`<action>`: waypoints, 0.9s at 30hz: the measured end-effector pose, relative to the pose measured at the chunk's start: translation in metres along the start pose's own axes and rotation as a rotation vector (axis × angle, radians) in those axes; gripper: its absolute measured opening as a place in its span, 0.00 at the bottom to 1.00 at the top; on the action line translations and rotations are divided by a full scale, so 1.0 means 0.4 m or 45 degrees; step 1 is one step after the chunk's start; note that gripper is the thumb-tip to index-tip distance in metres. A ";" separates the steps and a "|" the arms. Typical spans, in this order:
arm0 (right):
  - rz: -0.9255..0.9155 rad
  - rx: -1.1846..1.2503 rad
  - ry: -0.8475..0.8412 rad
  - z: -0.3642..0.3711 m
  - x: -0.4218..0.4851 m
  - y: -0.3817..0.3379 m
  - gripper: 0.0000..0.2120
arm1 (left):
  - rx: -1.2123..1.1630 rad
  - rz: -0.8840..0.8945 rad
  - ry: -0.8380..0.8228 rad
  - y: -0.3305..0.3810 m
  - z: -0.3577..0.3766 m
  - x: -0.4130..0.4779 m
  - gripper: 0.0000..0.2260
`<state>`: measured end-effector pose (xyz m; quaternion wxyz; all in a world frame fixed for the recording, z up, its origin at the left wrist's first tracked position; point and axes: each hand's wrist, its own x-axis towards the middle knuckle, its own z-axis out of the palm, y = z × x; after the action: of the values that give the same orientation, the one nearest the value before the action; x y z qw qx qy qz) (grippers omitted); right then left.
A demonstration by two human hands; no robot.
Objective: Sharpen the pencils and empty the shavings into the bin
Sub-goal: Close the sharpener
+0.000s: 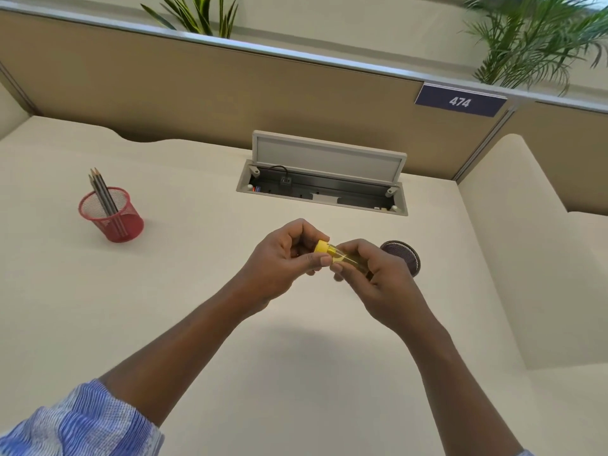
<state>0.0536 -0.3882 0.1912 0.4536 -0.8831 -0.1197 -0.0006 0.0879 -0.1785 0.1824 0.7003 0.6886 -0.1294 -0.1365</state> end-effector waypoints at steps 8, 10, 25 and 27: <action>0.090 0.412 -0.137 0.083 0.016 -0.081 0.06 | 0.310 0.168 0.216 0.035 -0.066 -0.094 0.10; 0.181 0.554 -0.144 0.114 0.017 -0.108 0.08 | 0.517 0.296 0.307 0.041 -0.069 -0.122 0.15; 0.449 1.100 -0.295 0.250 0.018 -0.272 0.25 | 1.099 0.503 0.305 0.068 -0.190 -0.208 0.32; 0.463 1.113 -0.287 0.261 0.019 -0.278 0.23 | 1.088 0.527 0.308 0.067 -0.200 -0.213 0.31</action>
<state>0.0264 -0.2406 0.2196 0.7590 -0.6111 -0.0010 0.2247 0.0387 -0.0723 0.2085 0.3777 0.8851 -0.2256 0.1517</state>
